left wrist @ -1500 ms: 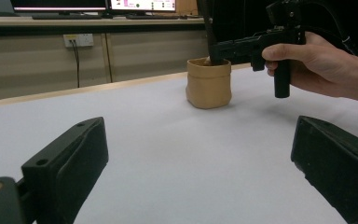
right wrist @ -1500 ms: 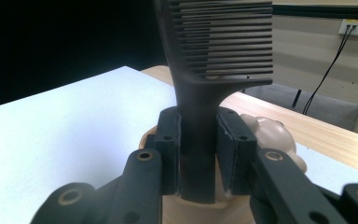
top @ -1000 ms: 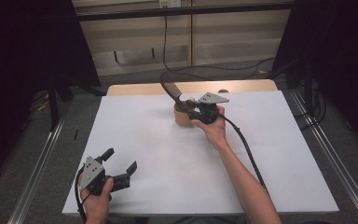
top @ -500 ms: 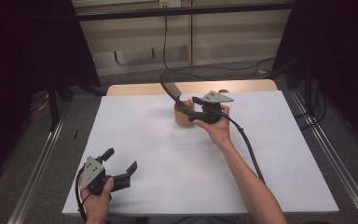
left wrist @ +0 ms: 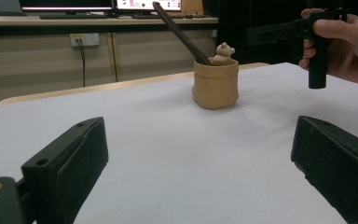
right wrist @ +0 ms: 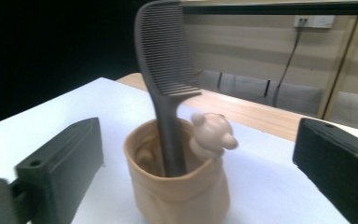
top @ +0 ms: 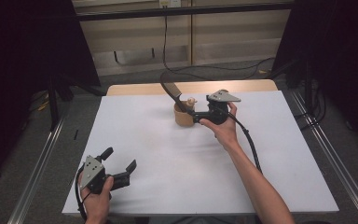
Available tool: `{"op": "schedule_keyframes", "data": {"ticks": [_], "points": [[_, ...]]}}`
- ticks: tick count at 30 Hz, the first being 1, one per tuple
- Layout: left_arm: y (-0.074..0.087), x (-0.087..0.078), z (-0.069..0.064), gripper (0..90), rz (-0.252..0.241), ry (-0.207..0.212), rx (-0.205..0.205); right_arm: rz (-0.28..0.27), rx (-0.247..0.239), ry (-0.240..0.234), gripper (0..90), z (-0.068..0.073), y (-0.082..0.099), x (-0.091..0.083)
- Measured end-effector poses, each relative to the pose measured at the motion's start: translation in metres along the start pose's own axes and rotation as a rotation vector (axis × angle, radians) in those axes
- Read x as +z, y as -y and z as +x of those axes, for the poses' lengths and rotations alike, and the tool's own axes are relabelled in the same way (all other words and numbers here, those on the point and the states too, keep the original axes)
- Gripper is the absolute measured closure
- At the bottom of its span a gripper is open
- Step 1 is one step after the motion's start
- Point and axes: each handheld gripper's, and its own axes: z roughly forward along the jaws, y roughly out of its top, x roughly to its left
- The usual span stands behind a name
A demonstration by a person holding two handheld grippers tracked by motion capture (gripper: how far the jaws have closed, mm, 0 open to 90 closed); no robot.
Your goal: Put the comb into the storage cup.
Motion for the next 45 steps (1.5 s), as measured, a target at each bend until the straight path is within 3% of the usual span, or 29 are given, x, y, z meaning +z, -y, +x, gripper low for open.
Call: {"op": "schedule_keyframes", "data": {"ticks": [7, 16, 24, 34, 45], "points": [[0.002, 0.001, -0.003, 4.0, 0.019, 0.002, 0.013, 0.001, -0.006, 0.030, 1.4, -0.003, 0.000, -0.009], [0.001, -0.002, -0.002, 4.5, 0.012, -0.048, 0.007, -0.017, -0.026, 0.071, 0.5, -0.005, -0.002, -0.023], [-0.001, -0.003, -0.002, 4.5, -0.003, -0.048, -0.002, -0.043, -0.014, 0.075, 0.2, -0.006, -0.003, -0.033], [-0.001, -0.003, -0.001, 4.4, -0.005, -0.045, 0.004, -0.056, -0.005, 0.114, 0.0, -0.009, -0.008, -0.050], [-0.002, -0.003, 0.000, 3.7, -0.020, -0.042, -0.010, -0.065, -0.023, 0.140, 0.0, -0.012, -0.008, -0.065]]}}
